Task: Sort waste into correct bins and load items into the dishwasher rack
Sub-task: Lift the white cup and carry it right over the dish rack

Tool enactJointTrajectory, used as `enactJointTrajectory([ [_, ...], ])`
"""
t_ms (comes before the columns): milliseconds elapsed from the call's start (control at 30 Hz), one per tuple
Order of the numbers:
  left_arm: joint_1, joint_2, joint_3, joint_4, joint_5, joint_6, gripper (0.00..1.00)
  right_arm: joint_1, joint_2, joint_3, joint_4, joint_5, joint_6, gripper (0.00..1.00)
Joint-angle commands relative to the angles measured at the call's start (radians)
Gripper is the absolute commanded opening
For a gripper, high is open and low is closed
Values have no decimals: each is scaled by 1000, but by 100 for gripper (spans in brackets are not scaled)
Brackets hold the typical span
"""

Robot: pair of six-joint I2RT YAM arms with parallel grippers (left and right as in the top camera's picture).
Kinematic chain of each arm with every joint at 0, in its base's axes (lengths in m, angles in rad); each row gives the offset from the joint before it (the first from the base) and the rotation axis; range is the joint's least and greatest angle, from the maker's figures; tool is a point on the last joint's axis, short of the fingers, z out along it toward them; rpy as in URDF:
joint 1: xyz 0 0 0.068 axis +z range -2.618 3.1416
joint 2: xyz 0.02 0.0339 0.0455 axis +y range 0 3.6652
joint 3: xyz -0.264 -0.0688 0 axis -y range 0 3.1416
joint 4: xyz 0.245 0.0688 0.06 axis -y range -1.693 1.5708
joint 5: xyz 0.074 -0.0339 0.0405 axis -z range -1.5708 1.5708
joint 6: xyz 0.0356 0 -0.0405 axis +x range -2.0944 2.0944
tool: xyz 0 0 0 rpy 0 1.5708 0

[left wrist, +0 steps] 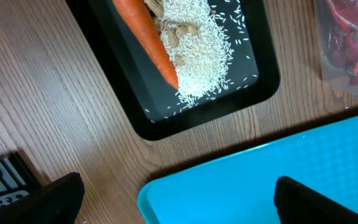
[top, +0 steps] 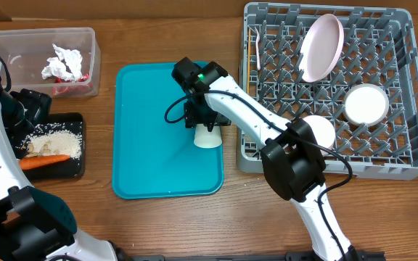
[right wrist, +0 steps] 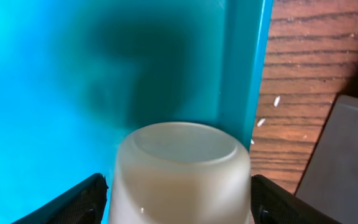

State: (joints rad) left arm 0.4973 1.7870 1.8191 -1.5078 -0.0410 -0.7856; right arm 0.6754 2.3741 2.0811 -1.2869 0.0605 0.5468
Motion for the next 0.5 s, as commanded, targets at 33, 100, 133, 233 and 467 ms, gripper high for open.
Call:
enactJointTrajectory([
  [33, -10, 13, -6, -2, -3, -3, 100, 2, 7, 0, -10, 12, 4, 80],
  [100, -10, 13, -6, -2, -3, -3, 100, 4, 7, 0, -15, 6, 4, 81],
  [133, -10, 13, -6, -2, -3, -3, 100, 6, 7, 0, -19, 3, 6, 81],
  [233, -10, 13, -6, -2, -3, -3, 100, 10, 8, -1, -31, -4, 8, 81],
  [467, -10, 13, -6, -2, -3, -3, 100, 18, 8, -1, -32, -10, 8, 71],
])
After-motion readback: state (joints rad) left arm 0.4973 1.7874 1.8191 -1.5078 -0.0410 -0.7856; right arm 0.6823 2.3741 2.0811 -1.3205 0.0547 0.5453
